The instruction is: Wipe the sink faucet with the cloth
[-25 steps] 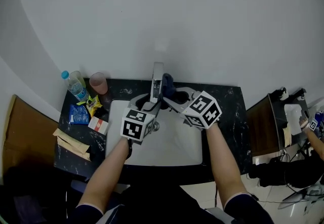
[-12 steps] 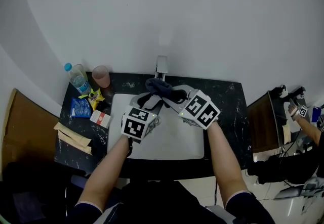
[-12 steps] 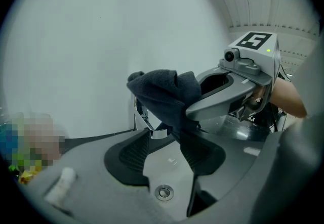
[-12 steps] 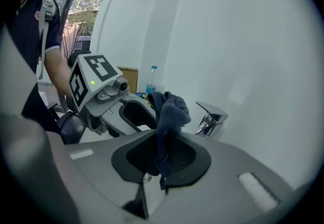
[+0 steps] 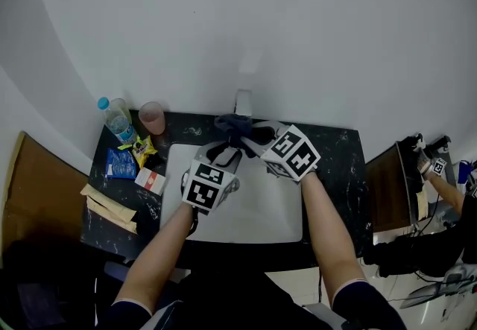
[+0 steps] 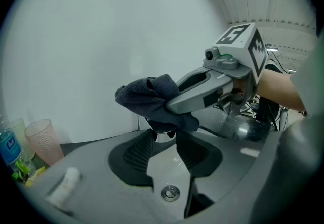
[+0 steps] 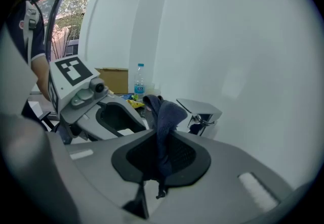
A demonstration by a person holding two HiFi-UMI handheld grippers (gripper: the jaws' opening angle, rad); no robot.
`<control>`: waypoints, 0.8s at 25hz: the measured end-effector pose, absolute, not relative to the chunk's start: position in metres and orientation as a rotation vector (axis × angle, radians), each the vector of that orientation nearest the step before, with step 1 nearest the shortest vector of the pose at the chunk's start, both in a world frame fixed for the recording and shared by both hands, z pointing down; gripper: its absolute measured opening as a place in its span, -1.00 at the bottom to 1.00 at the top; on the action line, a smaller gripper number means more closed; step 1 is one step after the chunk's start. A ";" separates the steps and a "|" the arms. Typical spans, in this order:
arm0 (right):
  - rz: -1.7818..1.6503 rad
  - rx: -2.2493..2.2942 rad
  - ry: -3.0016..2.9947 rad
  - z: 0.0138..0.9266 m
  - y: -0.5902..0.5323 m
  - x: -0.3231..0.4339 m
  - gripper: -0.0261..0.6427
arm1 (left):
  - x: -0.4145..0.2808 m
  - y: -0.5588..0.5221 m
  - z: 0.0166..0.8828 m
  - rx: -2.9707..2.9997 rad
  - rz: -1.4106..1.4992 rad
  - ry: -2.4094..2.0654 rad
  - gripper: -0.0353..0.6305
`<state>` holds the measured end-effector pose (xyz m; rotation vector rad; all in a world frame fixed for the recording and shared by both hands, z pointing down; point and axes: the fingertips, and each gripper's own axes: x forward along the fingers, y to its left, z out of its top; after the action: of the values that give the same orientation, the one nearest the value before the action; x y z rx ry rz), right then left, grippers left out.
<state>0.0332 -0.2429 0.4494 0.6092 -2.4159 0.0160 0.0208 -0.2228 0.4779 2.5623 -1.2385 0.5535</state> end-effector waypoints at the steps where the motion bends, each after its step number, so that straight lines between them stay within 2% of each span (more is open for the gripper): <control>1: 0.021 0.630 -2.414 0.449 -0.249 0.034 -0.78 | 0.020 -0.223 0.478 2.564 0.554 -1.238 -0.46; 11: 0.056 0.906 -2.409 0.450 -0.302 0.046 -0.78 | 0.022 -0.221 0.479 2.556 0.517 -1.208 -0.47; 20: 0.027 0.684 -2.404 0.448 -0.263 0.031 -0.78 | 0.023 -0.222 0.477 2.564 0.510 -1.200 -0.47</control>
<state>0.0312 -0.2626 0.4480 0.6840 -2.4040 0.0269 0.0229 -0.2218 0.4767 2.5637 -1.2004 0.5095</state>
